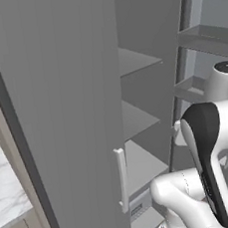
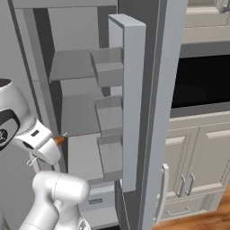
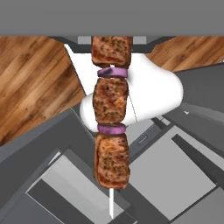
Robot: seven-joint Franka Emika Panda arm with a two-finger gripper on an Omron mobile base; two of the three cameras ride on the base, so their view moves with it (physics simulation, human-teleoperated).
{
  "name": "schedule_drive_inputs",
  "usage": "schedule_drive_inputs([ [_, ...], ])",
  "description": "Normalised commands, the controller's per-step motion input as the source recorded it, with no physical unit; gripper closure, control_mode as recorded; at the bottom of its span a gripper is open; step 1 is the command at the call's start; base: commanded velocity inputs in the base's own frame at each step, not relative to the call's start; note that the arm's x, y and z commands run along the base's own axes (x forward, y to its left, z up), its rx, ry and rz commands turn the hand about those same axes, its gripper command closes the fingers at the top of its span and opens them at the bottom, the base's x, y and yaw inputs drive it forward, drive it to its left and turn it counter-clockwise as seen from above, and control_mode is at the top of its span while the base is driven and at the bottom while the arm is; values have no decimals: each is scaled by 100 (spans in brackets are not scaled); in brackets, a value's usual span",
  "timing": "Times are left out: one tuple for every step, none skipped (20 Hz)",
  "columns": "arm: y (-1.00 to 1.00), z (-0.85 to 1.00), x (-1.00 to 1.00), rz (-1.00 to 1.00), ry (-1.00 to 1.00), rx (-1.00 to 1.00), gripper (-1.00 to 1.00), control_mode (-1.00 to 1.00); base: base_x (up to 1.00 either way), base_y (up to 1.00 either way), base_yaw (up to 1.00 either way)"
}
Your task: Store the kebab skewer in the freezer for long-term storage. Close the freezer door after placing the cooked food.
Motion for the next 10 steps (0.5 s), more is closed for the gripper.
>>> schedule_drive_inputs([
  [0,0,0,0,0,0,100,100,34,-29,0],
  [0,0,0,0,0,0,100,100,29,-27,0],
  [0,0,0,0,0,0,100,100,28,-21,0],
  [0,0,0,0,0,0,100,100,29,-13,0],
  [0,0,0,0,0,0,100,100,31,-11,0],
  [0,0,0,0,0,0,100,100,31,-9,0],
  [0,0,0,0,0,0,100,100,38,-9,0],
  [0,0,0,0,0,0,100,100,41,-12,0],
  [0,0,0,0,0,0,100,100,43,-13,0],
  [0,0,0,0,0,0,100,100,47,-17,0],
])
